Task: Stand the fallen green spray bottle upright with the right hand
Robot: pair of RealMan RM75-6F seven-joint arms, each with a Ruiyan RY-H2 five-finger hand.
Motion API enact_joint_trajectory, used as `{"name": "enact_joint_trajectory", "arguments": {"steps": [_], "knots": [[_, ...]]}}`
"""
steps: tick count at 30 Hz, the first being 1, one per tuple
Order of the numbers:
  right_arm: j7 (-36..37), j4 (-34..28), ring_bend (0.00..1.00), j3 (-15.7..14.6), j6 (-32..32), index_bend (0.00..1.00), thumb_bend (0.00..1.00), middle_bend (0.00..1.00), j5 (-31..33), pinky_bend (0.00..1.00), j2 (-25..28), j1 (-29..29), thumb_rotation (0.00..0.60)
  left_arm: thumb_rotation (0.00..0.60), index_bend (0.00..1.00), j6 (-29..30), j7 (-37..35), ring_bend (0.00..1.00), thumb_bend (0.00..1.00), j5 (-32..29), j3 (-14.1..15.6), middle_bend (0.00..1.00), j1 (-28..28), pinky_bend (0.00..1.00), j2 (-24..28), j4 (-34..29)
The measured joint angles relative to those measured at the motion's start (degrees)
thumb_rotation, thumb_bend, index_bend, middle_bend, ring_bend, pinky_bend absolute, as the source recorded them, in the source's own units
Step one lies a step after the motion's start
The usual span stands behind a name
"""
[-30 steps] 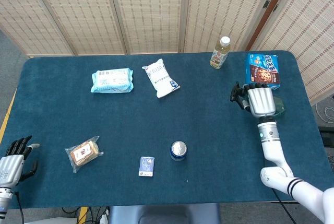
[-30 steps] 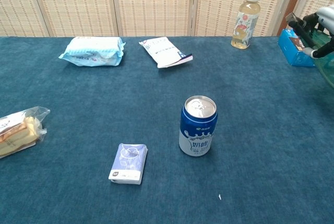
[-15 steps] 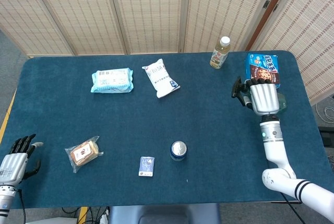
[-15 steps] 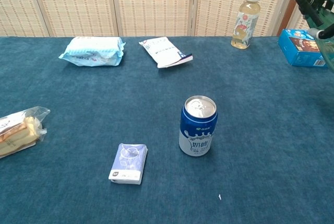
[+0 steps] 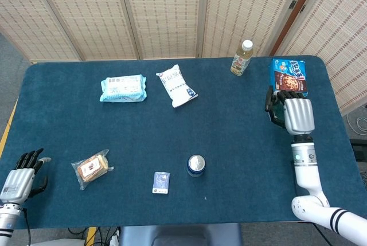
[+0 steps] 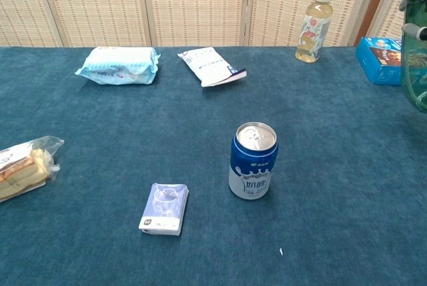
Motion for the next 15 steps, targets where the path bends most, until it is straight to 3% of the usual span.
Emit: {"name": "enact_joint_trajectory", "arguments": {"steps": [15], "knots": [[22.6, 5.2, 0.40, 0.0, 3.0, 0.44, 0.27, 0.53, -2.8, 0.42, -2.2, -3.9, 0.600, 0.600, 0.22, -1.3, 0.4, 0.00, 0.50, -0.6, 0.3, 0.07, 0.0, 0.00, -1.1, 1.4]]}}
